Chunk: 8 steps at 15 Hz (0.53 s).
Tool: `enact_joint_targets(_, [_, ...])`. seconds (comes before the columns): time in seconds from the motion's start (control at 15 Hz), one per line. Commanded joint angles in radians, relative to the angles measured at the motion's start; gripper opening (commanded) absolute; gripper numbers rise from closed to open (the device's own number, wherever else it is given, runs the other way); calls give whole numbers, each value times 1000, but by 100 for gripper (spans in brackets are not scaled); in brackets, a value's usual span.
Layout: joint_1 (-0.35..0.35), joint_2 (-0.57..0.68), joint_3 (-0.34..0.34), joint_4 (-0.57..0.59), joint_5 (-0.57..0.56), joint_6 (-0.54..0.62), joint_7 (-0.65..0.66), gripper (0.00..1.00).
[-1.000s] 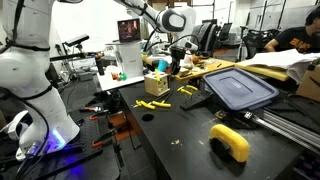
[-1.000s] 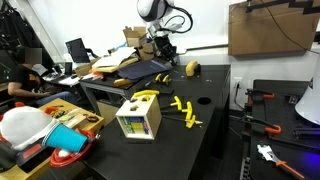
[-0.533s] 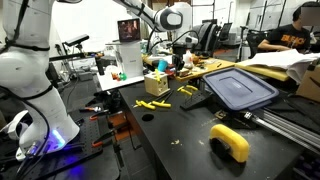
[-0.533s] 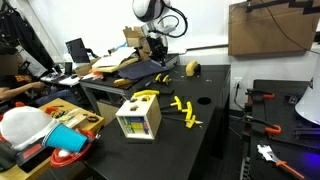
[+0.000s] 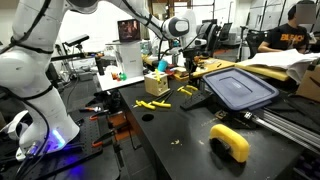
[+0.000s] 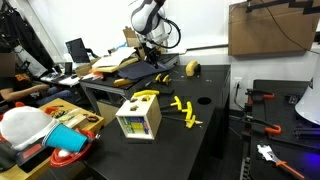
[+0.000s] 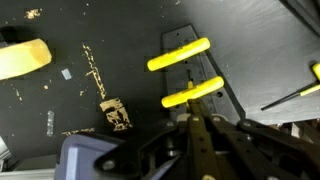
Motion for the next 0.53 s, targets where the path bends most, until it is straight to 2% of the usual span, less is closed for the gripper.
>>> enact_joint_targets(0.0, [2,66,-20,98,-23,10,15,0])
enact_joint_targets(0.47, [-2,147,-37,181,-16,-6,19,0])
